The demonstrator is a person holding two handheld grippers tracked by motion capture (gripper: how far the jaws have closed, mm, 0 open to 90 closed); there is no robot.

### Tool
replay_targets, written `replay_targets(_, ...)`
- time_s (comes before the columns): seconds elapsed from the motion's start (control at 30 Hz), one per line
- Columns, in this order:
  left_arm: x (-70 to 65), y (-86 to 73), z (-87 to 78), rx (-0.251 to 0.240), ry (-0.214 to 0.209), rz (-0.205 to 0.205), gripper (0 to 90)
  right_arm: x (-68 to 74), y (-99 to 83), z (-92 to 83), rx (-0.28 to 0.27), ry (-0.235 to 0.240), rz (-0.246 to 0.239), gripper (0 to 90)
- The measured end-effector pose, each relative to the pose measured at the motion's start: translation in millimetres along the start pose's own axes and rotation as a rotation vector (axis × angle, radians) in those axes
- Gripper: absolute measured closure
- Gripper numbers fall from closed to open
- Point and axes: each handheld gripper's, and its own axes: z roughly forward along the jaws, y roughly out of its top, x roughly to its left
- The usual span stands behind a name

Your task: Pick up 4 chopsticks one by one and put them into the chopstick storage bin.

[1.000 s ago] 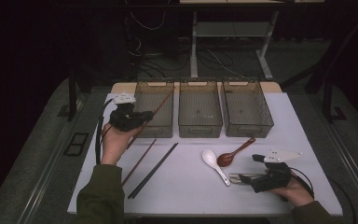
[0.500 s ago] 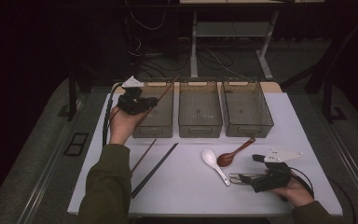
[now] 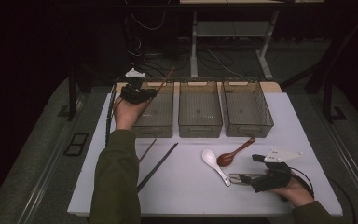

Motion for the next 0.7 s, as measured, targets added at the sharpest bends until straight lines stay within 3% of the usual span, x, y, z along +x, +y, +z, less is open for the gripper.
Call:
replay_targets(0.13, 9.1, -4.5, 4.5, 0.004, 0.019, -0.03, 84.3, 0.4, 0.0, -0.1, 0.002, -0.002, -0.004, 3.0)
replay_targets(0.43, 15.7, -15.2, 11.0, 0.009, 0.037, -0.017, 84.3, 1.1, -0.1, -0.1, 0.005, 0.0, -0.004, 3.0)
replay_targets(0.7, 18.6, -33.8, 21.1, 0.069, 0.058, -0.04, 84.3, 0.7, -0.1, 0.4, 0.004, -0.002, -0.006, 3.0)
